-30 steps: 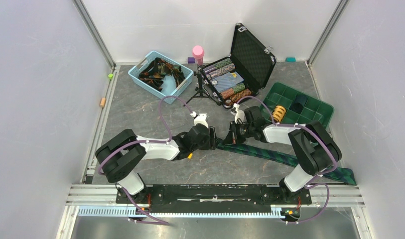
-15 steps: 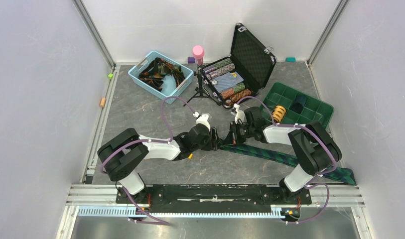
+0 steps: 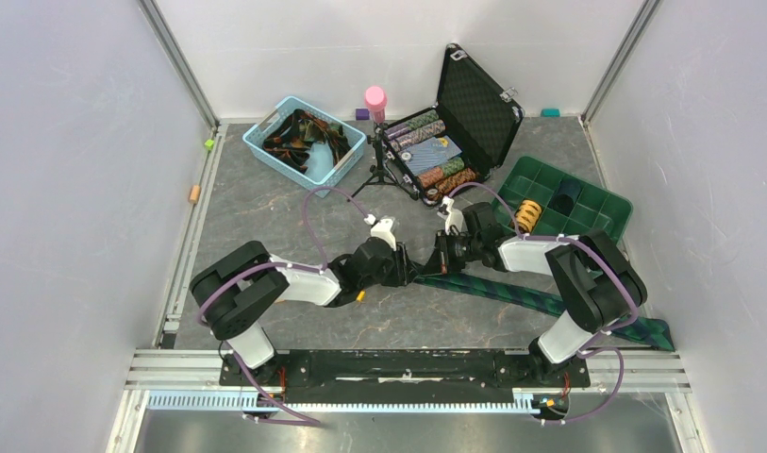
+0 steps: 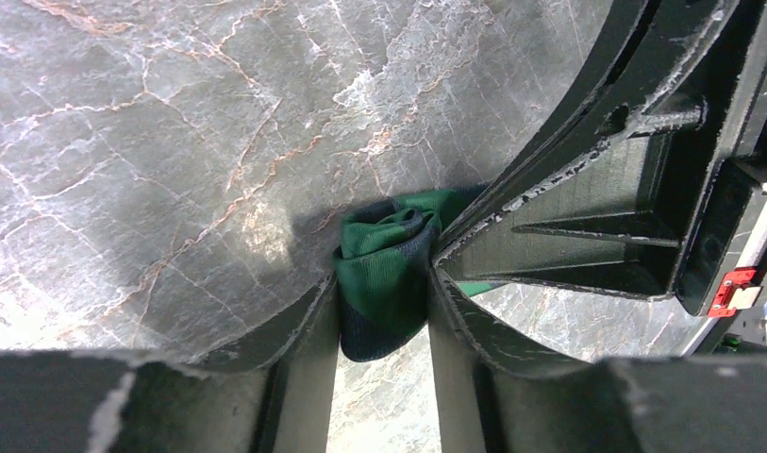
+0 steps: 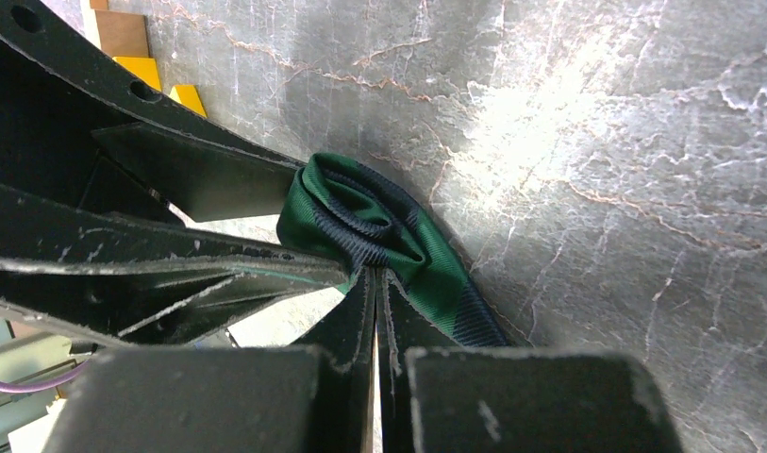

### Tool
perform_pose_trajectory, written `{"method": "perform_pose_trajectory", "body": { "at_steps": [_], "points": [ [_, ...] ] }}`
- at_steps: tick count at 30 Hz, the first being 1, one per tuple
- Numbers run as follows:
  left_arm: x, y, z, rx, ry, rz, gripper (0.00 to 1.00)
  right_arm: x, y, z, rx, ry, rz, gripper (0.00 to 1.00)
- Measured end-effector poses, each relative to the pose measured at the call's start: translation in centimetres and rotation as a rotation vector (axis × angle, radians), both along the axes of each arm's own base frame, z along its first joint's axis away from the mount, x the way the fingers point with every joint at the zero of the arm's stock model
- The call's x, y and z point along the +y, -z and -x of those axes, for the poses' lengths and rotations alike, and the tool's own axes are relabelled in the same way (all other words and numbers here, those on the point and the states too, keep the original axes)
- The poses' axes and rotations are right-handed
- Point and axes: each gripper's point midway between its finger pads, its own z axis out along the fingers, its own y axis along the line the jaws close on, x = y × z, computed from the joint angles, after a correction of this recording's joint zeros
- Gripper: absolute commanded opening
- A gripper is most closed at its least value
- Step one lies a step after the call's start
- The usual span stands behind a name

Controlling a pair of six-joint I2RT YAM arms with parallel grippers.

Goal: Roll the ties
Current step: Roll the tie at the center of the board.

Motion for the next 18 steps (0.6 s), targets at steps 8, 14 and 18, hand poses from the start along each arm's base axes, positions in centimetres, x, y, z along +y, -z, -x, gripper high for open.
{"method": "perform_pose_trajectory", "body": {
  "at_steps": [8, 14, 18],
  "points": [
    [0.4, 0.3, 0.1, 0.01, 0.001, 0.002, 0.32, 0.0, 0.0, 0.0, -0.001, -0.002, 0.0, 0.0],
    [0.8, 0.4, 0.1, 0.021, 0.001, -0.011, 0.28, -0.2, -0.7, -0.3, -0.035, 0.007, 0.01, 0.0],
    [1.5, 0.3, 0.3, 0.018, 0.019, -0.062, 0.28, -0.6, -2.2, -1.1, -0.104, 0.032, 0.026, 0.0]
  ]
}}
